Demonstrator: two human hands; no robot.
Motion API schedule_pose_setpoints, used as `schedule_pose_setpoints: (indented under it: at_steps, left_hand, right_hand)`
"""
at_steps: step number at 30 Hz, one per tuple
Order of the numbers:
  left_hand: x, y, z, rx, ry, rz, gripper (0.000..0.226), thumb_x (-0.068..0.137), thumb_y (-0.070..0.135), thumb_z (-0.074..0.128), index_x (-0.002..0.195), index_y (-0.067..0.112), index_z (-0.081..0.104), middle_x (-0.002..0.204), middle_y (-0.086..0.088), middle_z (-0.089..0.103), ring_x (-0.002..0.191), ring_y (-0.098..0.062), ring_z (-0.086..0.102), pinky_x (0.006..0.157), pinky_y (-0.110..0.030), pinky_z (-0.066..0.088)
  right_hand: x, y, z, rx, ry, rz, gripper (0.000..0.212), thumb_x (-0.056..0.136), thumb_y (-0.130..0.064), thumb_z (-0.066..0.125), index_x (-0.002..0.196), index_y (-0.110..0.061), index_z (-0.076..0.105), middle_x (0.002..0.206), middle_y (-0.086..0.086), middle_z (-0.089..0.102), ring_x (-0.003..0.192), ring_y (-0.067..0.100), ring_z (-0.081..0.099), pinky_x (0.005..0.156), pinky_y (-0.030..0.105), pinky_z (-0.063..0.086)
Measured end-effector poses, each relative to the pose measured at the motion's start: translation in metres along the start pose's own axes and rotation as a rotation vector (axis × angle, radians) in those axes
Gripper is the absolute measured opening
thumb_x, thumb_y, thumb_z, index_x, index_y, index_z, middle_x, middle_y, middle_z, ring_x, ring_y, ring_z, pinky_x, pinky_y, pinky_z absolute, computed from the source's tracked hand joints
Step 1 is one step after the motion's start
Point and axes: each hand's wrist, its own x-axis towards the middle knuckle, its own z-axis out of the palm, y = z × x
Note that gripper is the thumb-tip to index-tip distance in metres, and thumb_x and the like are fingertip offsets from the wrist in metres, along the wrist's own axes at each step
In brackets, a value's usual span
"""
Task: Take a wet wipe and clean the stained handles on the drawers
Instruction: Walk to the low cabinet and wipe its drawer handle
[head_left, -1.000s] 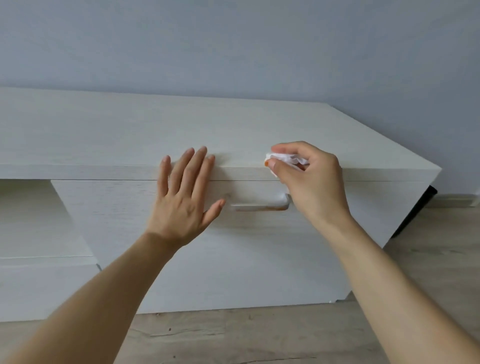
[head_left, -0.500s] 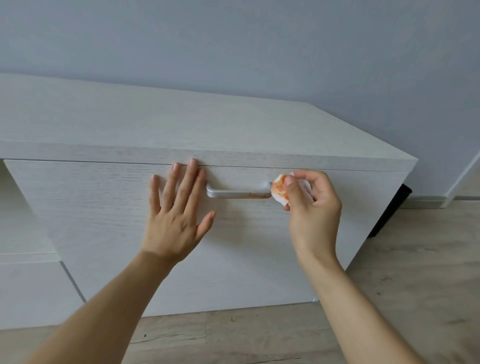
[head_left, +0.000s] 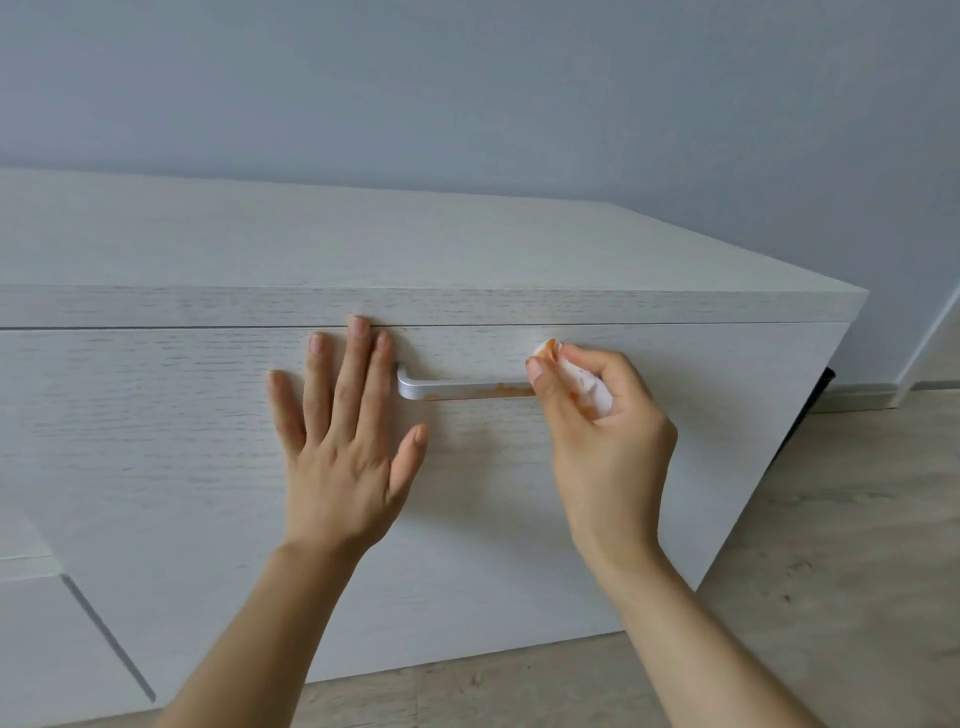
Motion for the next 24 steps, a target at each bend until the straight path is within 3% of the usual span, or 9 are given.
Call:
schedule_pose_setpoints:
  at_steps: [4, 9, 13, 17, 24]
  left_hand:
    - [0.001, 0.002, 0.002, 0.015, 0.031, 0.001, 0.062, 0.099, 0.053, 0.009, 0.152, 0.023, -0.005, 0.157, 0.013, -0.015, 0.144, -0.013, -0.014, 0.115, -0.041, -0.014]
    - [0.001, 0.002, 0.004, 0.026, 0.049, 0.006, 0.063, 0.099, 0.052, 0.009, 0.152, 0.022, -0.004, 0.157, 0.012, -0.015, 0.144, -0.013, -0.014, 0.115, -0.041, -0.013]
    - [0.001, 0.003, 0.008, 0.049, 0.072, -0.002, 0.063, 0.099, 0.052, 0.01, 0.152, 0.021, -0.003, 0.157, 0.011, -0.014, 0.145, -0.014, -0.013, 0.115, -0.042, -0.013]
    - [0.0, 0.001, 0.013, 0.081, 0.102, 0.0, 0.065, 0.099, 0.052, 0.011, 0.152, 0.018, 0.001, 0.158, 0.009, -0.011, 0.145, -0.016, -0.011, 0.115, -0.043, -0.012]
    - [-0.001, 0.002, 0.018, 0.1, 0.13, -0.02, 0.065, 0.098, 0.053, 0.012, 0.152, 0.017, 0.005, 0.159, 0.008, -0.008, 0.145, -0.016, -0.009, 0.116, -0.043, -0.011]
  right_hand:
    - [0.005, 0.0, -0.004, 0.04, 0.064, 0.053, 0.009, 0.083, -0.024, 0.071, 0.079, -0.028, 0.065, 0.072, -0.018, 0.071, 0.072, -0.003, 0.066, 0.065, 0.009, 0.047]
    - [-0.006, 0.01, -0.002, 0.087, 0.01, 0.171, 0.015, 0.091, -0.012, 0.059, 0.084, -0.016, 0.072, 0.062, -0.013, 0.066, 0.06, -0.003, 0.058, 0.062, 0.013, 0.047]
    - [-0.009, 0.01, 0.004, 0.239, 0.11, 0.248, 0.024, 0.09, -0.011, 0.061, 0.078, -0.028, 0.073, 0.064, -0.006, 0.071, 0.065, 0.004, 0.064, 0.062, 0.013, 0.05]
    - [-0.012, 0.011, 0.002, 0.242, 0.134, 0.178, 0.014, 0.087, -0.012, 0.064, 0.087, -0.02, 0.075, 0.069, -0.006, 0.072, 0.068, 0.005, 0.066, 0.066, 0.014, 0.051]
    - [-0.006, 0.01, 0.002, 0.149, 0.102, 0.09, 0.022, 0.087, -0.011, 0.065, 0.081, -0.031, 0.074, 0.074, -0.003, 0.069, 0.065, 0.003, 0.063, 0.066, 0.011, 0.047]
